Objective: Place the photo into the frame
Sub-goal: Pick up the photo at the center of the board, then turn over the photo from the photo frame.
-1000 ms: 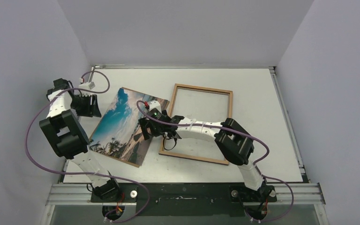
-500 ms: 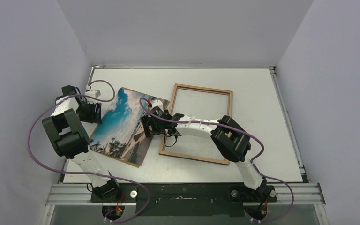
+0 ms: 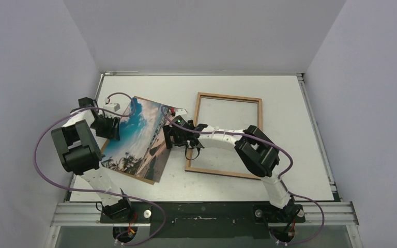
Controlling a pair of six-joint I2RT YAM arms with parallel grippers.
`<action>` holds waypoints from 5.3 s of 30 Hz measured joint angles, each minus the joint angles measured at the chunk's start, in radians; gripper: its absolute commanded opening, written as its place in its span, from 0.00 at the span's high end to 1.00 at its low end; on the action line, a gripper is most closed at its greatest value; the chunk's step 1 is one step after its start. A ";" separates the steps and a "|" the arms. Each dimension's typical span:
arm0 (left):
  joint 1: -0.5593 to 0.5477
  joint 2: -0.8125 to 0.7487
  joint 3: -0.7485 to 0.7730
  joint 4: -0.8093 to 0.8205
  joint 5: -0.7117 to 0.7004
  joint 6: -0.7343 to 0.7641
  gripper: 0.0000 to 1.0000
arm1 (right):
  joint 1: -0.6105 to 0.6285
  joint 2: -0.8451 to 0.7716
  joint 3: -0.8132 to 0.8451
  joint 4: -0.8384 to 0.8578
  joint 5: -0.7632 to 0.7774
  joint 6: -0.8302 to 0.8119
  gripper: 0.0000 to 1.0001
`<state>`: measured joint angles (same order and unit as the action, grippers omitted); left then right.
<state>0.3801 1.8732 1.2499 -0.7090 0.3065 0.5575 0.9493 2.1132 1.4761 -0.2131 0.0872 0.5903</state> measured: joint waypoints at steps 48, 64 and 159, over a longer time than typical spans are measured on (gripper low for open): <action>-0.008 -0.056 -0.090 -0.020 0.115 -0.031 0.62 | -0.092 -0.108 -0.248 0.386 -0.338 0.483 0.02; -0.008 -0.057 -0.090 -0.021 0.118 -0.034 0.63 | -0.091 -0.121 -0.230 0.443 -0.410 0.496 0.58; -0.061 -0.165 0.188 -0.200 0.338 -0.300 0.57 | -0.157 -0.339 -0.102 -0.529 0.090 0.090 0.95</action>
<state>0.3191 1.7081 1.4380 -0.9089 0.6449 0.2577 0.7925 1.7744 1.3739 -0.7422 0.1768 0.6800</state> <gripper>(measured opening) 0.431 0.059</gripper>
